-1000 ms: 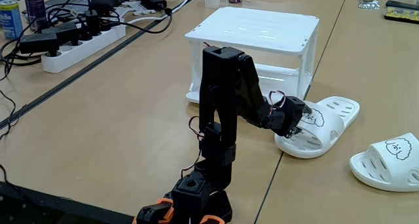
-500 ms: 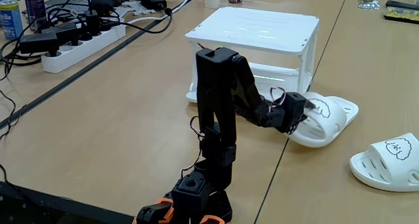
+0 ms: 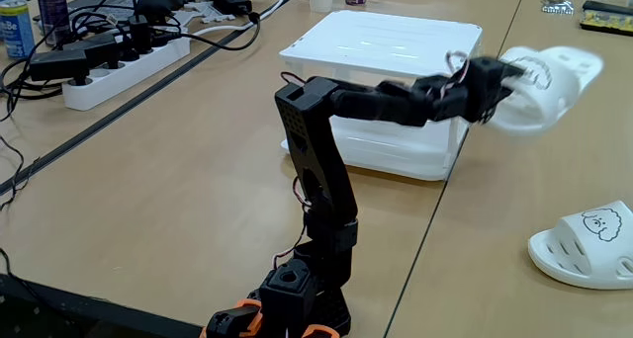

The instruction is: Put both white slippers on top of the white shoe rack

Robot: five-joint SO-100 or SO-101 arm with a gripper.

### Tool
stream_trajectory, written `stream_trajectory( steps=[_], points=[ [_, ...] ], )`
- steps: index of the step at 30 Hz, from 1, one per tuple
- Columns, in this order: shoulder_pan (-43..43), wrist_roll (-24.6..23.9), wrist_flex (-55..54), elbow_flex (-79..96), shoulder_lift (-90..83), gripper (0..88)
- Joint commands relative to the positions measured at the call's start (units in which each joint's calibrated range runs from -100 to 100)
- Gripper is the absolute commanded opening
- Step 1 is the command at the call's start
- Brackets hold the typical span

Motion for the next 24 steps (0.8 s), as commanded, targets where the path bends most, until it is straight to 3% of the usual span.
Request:
stream_trajectory(
  steps=[1,12,24],
  points=[
    [-0.9,0.4,0.9,-12.6,-5.7,0.8],
    [-16.1,0.4,16.1,-32.8,-5.0,0.8],
    [-31.7,0.4,17.3,-34.6,-1.6,0.8]
  ],
)
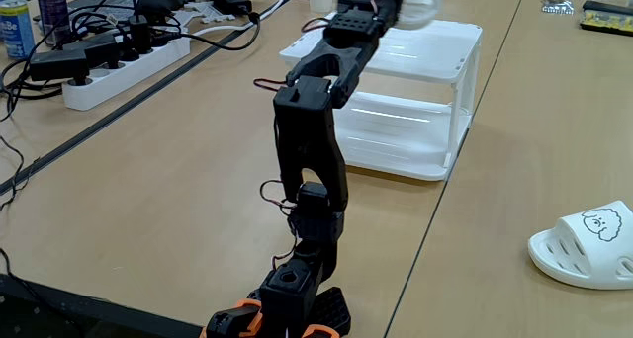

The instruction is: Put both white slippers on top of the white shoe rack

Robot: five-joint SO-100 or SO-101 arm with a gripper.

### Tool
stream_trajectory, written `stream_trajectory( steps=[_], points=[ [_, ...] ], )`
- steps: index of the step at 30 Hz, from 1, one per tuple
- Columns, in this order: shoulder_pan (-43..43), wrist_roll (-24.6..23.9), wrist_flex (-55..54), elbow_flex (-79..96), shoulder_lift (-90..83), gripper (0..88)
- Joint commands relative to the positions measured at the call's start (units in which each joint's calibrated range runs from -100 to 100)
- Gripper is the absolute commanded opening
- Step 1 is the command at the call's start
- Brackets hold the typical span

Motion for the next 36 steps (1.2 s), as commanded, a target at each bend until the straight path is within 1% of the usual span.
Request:
stream_trajectory(
  steps=[1,9,13,22,36],
  points=[
    [-4.3,0.4,-0.1,-8.6,-0.6,0.8],
    [-9.3,0.4,0.1,-16.6,8.0,0.8],
    [-11.2,0.4,4.2,-19.3,11.0,0.8],
    [-10.6,0.4,6.0,-21.5,15.3,0.8],
    [-6.1,0.4,6.0,-21.3,16.5,0.8]
  ],
)
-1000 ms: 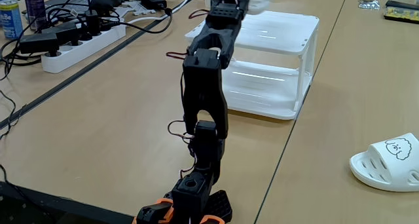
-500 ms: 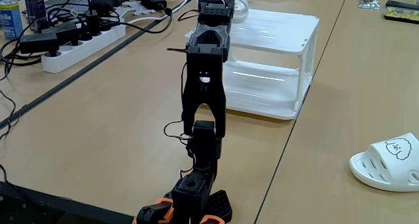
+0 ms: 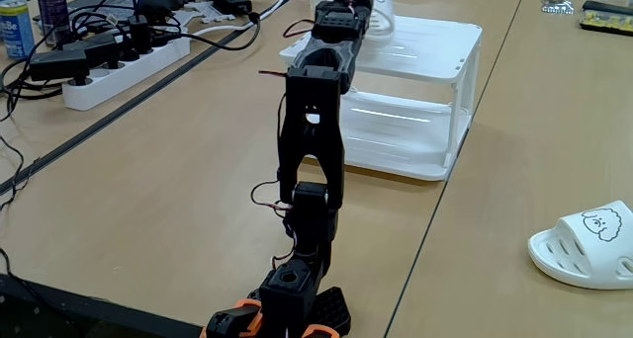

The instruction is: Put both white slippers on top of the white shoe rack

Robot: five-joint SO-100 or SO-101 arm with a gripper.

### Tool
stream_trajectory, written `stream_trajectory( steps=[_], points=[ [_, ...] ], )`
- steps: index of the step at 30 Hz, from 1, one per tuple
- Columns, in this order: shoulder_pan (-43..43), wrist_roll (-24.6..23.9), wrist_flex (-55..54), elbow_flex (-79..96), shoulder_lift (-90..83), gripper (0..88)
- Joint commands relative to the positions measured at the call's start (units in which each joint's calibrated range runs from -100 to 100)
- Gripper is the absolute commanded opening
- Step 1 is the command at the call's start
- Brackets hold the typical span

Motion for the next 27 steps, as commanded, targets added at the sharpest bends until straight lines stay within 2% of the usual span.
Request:
stream_trajectory(
  steps=[1,7,15,27],
  points=[
    [0.7,0.4,0.0,-6.9,-1.4,0.8],
    [0.2,0.4,0.0,-6.6,-1.4,1.3],
    [0.0,0.4,-0.1,-6.4,-1.4,14.8],
    [-3.8,0.4,-0.1,-4.0,-1.5,14.9]
  ],
)
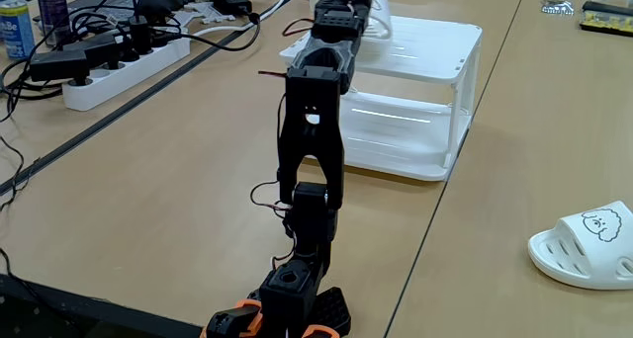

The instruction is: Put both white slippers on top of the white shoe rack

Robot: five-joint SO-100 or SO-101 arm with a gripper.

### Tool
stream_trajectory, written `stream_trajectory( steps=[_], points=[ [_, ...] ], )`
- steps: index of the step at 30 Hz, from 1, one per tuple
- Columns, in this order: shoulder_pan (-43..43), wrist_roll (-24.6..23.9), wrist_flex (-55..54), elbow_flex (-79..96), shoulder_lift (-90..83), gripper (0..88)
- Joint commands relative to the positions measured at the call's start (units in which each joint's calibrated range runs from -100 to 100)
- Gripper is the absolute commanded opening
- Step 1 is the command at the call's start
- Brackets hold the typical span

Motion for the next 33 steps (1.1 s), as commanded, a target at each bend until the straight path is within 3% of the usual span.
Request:
stream_trajectory(
  steps=[1,13,33],
  points=[
    [-2.6,0.4,-0.1,-3.4,-1.5,14.9],
    [-6.5,0.4,-0.1,-3.1,-1.4,14.5],
    [-5.9,0.4,-0.1,10.1,-9.5,14.8]
  ],
)
